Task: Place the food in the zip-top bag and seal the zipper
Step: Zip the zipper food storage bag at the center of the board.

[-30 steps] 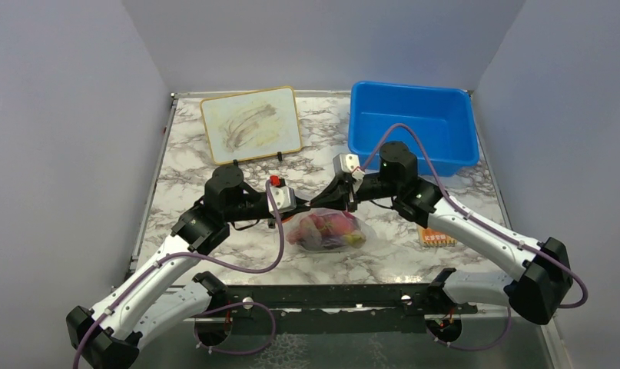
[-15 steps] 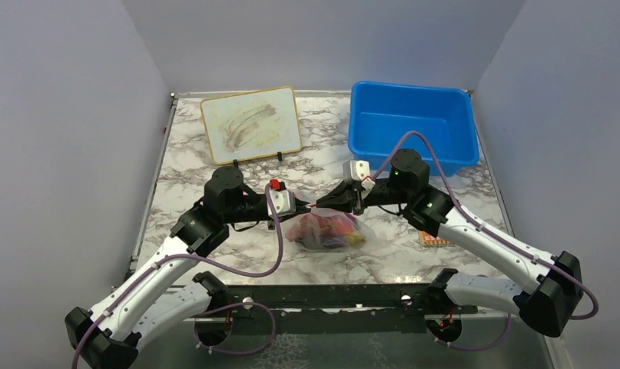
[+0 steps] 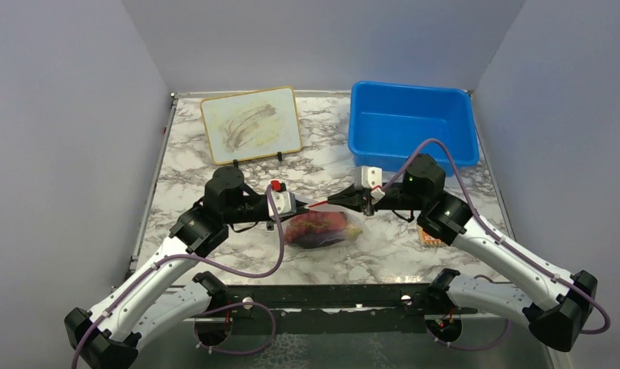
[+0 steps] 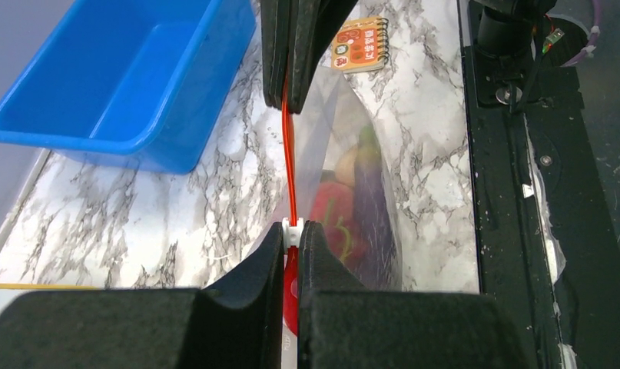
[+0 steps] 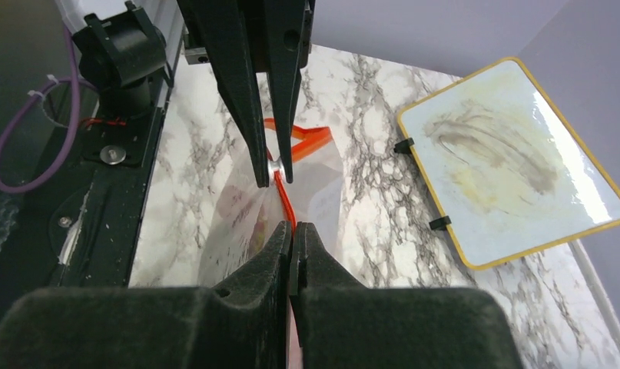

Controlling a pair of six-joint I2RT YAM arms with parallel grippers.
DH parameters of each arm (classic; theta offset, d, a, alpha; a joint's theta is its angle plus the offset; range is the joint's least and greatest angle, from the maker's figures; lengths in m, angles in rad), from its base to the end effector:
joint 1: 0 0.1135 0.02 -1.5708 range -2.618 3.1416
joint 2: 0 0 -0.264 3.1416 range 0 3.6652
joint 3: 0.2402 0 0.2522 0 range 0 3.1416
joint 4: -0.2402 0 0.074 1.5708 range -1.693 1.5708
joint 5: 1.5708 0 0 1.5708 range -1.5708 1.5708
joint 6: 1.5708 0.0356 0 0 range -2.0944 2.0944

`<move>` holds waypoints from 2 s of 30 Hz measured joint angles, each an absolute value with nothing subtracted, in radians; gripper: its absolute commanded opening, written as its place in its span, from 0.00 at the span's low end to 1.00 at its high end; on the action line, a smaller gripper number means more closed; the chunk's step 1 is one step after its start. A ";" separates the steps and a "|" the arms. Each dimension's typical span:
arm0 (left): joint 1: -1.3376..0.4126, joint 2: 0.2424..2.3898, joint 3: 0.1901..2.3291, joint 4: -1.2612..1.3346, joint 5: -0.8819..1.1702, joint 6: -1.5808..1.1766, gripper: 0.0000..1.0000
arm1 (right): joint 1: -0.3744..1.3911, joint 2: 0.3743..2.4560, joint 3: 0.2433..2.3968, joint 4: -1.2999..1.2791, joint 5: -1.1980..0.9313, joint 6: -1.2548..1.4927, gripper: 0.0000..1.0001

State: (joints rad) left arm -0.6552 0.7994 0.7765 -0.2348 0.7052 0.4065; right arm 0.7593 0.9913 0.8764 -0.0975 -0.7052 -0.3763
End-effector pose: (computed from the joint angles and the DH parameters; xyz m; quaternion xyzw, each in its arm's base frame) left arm 0.1287 -0.1280 0.3314 0.5581 0.5343 -0.3425 0.5345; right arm 0.1469 0.1713 0.3446 -0.5756 0.4990 0.3760 0.5276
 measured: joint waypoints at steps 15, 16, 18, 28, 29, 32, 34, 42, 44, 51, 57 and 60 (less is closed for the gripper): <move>-0.655 0.796 0.797 -0.313 0.649 0.438 0.00 | 0.760 0.881 0.873 -0.189 -0.502 -0.435 0.01; -0.655 0.795 0.797 -0.318 0.643 0.439 0.00 | 0.760 0.878 0.869 -0.189 -0.488 -0.435 0.01; -0.655 0.794 0.797 -0.327 0.634 0.440 0.00 | 0.760 0.868 0.856 -0.188 -0.464 -0.435 0.01; -0.655 0.770 0.796 -0.360 0.585 0.442 0.00 | 0.760 0.823 0.826 -0.186 -0.316 -0.432 0.01; -0.655 0.764 0.797 -0.365 0.582 0.442 0.00 | 0.760 0.822 0.826 -0.186 -0.302 -0.432 0.01; -0.655 0.752 0.796 -0.380 0.570 0.442 0.00 | 0.760 0.822 0.825 -0.186 -0.260 -0.429 0.01; -0.655 0.746 0.796 -0.385 0.564 0.442 0.00 | 0.760 0.819 0.824 -0.186 -0.237 -0.424 0.01; -0.655 0.715 0.796 -0.416 0.540 0.448 0.00 | 0.760 0.782 0.814 -0.187 -0.139 -0.411 0.01; -0.655 0.707 0.796 -0.432 0.532 0.450 0.00 | 0.760 0.782 0.814 -0.188 -0.115 -0.408 0.01; -0.655 0.664 0.796 -0.489 0.506 0.467 0.00 | 0.760 0.757 0.814 -0.211 -0.069 -0.387 0.01; -0.655 0.638 0.796 -0.524 0.484 0.482 0.00 | 0.760 0.725 0.814 -0.218 -0.035 -0.371 0.01; -0.655 0.632 0.796 -0.540 0.474 0.489 0.00 | 0.760 0.716 0.814 -0.221 -0.020 -0.366 0.01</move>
State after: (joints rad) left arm -0.6548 0.6315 0.7963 -0.5404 0.4740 0.4889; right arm 0.7601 0.7162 0.8139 -0.2214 -0.0196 -0.3656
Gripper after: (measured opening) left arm 0.054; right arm 0.014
